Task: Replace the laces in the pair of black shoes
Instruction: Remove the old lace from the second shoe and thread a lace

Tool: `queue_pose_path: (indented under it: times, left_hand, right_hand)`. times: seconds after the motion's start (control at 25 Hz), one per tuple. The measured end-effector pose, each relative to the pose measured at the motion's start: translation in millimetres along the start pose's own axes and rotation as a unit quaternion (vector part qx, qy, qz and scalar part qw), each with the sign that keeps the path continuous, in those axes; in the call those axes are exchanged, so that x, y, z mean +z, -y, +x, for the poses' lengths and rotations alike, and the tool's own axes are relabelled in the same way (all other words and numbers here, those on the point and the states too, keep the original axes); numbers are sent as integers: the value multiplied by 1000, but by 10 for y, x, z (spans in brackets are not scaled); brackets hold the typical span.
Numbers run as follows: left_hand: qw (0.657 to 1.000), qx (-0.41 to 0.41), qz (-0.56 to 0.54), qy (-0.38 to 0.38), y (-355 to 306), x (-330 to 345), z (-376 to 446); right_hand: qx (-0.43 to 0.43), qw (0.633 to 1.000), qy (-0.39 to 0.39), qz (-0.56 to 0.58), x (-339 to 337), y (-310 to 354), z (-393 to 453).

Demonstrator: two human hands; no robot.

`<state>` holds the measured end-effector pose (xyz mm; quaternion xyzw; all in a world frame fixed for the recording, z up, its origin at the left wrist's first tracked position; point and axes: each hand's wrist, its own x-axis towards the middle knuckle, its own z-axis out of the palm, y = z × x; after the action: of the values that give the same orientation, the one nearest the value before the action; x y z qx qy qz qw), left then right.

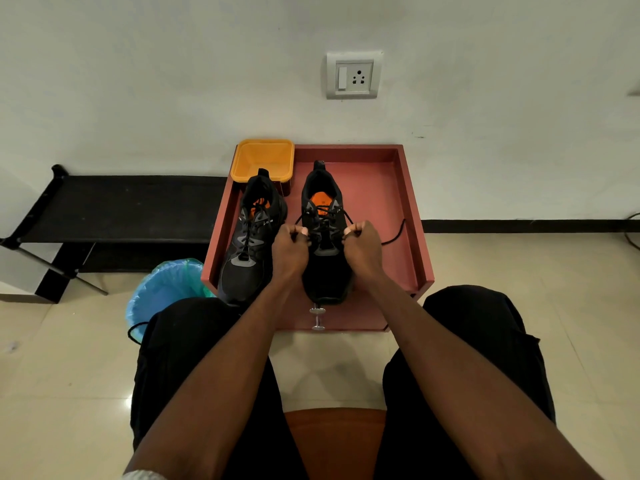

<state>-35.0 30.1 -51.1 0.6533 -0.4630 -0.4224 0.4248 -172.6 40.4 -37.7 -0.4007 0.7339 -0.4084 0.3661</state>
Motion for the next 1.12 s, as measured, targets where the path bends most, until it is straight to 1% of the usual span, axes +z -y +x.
queue_pose_path:
  times: [0.04,0.12,0.2,0.28,0.4,0.48,0.6,0.68,0.76,0.84,0.88,1.0,1.12]
  left_hand:
    - [1000,1,-11,3,1,-3,-2]
    - [999,24,-2,22,23,-1,-28]
    - [997,58,33,26,26,12,-63]
    - [995,79,56,19,12,26,-80]
    - [993,92,67,27,-18,18,-87]
    - [996,70,56,19,-9,20,-62]
    - [999,-35,-22,-13,6,52,-48]
    - [995,-76,-56,-25,13,57,-34]
    - [994,-84,-65,-23,-5,42,-33]
    - [996,-69,-53,-16,-9,15,-36]
    - [997,-58,-40,-11,-1,6,-43]
    - [999,-31,21,-10,9,27,-61]
    - [999,-48,15,-15,17,54,-39]
  right_hand:
    - [6,999,1,32,9,-1,-9]
    - [0,999,11,47,30,-8,-18]
    - [-28,999,19,11,51,-13,-15]
    - [-42,999,7,-31,65,-14,-15]
    - [-25,999,-1,-46,63,-24,-20]
    - [-18,998,-5,-62,46,-21,-17]
    - [-1,996,-16,-87,31,-20,-4]
    - [7,996,-21,-82,37,-22,-9]
    - [11,999,-27,-40,56,-31,-16]
    - [16,999,-25,11,62,-32,-27]
    - [14,1000,-20,17,62,-27,-35]
    - [5,1000,-14,-25,86,-38,-30]
    - [18,997,-19,-67,68,-12,-17]
